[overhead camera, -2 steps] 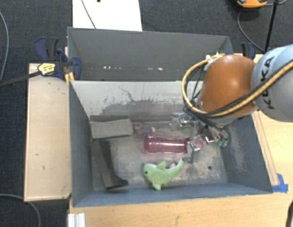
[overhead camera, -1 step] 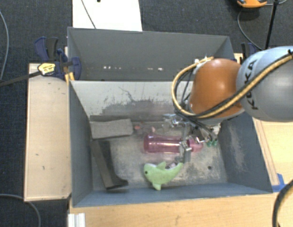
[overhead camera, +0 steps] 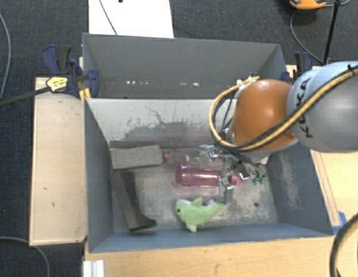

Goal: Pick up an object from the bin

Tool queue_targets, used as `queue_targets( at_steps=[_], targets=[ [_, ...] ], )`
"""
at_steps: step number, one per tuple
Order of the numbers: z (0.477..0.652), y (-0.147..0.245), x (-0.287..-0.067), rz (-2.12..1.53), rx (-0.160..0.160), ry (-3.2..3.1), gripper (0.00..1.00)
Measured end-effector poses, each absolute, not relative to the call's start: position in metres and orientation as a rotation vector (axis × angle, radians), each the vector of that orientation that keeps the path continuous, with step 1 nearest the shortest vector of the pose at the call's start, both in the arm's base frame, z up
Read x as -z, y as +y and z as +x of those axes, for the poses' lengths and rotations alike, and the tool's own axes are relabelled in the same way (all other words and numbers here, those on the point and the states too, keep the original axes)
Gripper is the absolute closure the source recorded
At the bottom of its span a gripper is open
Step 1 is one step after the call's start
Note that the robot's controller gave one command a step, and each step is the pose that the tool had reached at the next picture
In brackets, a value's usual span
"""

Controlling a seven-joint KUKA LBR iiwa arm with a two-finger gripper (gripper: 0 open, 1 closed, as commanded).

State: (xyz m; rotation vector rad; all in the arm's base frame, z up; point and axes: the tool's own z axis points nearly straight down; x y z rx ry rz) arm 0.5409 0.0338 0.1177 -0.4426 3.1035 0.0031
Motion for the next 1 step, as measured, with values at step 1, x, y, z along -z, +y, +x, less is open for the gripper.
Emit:
queue_targets(
  at_steps=[1],
  targets=[
    [0.563,0.0441,-0.0761,-0.06,-0.006,3.129,1.0]
  ],
)
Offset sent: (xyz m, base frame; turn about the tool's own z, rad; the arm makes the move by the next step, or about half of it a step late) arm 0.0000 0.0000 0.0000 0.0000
